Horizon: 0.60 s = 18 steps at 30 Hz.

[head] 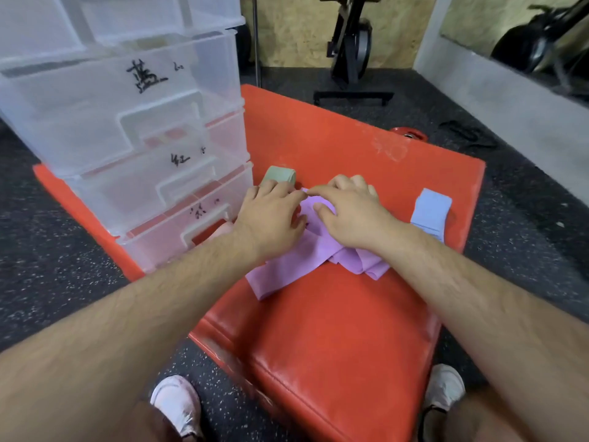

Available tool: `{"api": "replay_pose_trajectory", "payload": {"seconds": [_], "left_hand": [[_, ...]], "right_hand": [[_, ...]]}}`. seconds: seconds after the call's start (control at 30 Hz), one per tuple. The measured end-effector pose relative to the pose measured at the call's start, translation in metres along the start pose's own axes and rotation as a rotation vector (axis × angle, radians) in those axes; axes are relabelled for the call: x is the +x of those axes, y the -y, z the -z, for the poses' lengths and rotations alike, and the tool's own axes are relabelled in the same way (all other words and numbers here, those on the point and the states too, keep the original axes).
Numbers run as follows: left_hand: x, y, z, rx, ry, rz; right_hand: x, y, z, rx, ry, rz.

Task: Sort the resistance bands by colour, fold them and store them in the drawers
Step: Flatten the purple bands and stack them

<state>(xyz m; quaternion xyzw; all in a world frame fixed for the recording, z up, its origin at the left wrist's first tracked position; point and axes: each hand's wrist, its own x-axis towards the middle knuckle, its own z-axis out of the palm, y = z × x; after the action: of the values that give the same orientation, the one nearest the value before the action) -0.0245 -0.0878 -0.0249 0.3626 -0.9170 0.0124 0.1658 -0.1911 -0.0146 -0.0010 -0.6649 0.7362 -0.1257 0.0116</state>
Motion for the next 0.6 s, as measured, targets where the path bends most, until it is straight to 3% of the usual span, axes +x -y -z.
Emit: {"api": "replay_pose_trajectory", "payload": {"seconds": [0.1, 0.2, 0.3, 0.6], "left_hand": [[-0.005, -0.020, -0.004, -0.067, 0.017, -0.092], [-0.010, -0.041, -0.006, -0.103, 0.144, -0.148], [-0.013, -0.052, -0.013, -0.052, 0.235, -0.189], [-0.007, -0.054, -0.020, -0.063, 0.400, -0.136]], "right_hand": [[-0.020, -0.012, 0.011, 0.000, 0.040, -0.033], [-0.040, -0.022, 0.013, 0.011, 0.061, -0.078], [-0.053, -0.030, 0.011, -0.062, 0.187, -0.067], [-0.038, -0.043, 0.001, -0.063, 0.410, -0.007]]}}
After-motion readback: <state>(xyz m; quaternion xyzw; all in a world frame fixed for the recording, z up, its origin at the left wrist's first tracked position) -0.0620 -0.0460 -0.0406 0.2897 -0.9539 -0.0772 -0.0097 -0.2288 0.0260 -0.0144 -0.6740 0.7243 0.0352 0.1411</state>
